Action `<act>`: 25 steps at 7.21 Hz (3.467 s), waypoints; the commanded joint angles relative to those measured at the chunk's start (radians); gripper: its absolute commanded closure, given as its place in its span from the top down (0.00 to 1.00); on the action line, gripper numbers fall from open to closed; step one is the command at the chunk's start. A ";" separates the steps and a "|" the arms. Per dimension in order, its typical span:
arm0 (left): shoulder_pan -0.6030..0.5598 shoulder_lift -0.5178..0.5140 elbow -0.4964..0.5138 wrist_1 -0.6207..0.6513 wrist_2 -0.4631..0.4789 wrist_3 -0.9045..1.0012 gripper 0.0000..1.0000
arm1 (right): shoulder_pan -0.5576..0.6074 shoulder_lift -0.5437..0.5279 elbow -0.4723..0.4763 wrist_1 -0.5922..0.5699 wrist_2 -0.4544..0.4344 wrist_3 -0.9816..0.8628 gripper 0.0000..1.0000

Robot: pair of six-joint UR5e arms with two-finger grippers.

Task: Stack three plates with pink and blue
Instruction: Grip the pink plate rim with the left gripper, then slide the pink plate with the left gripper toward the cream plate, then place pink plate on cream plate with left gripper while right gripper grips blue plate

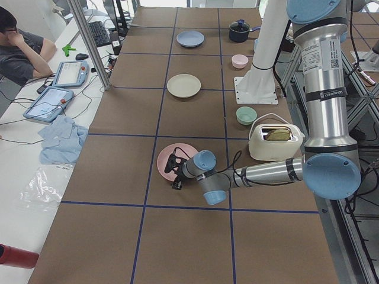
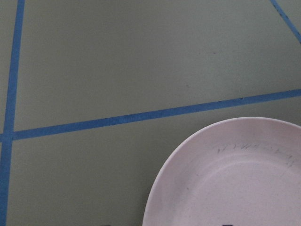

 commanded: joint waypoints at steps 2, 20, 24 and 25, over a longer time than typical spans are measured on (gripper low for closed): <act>0.020 0.000 -0.001 -0.009 -0.001 0.006 0.00 | -0.001 0.000 0.001 0.000 0.000 -0.001 1.00; 0.381 -0.705 -0.201 0.741 0.135 -0.507 0.00 | -0.001 0.001 0.003 0.000 0.002 0.002 1.00; 0.407 -0.712 -0.187 0.741 0.167 -0.492 0.99 | -0.001 0.002 0.003 0.000 0.002 0.002 1.00; 0.402 -0.704 -0.202 0.745 0.163 -0.435 1.00 | -0.001 0.003 0.003 0.000 0.002 0.002 1.00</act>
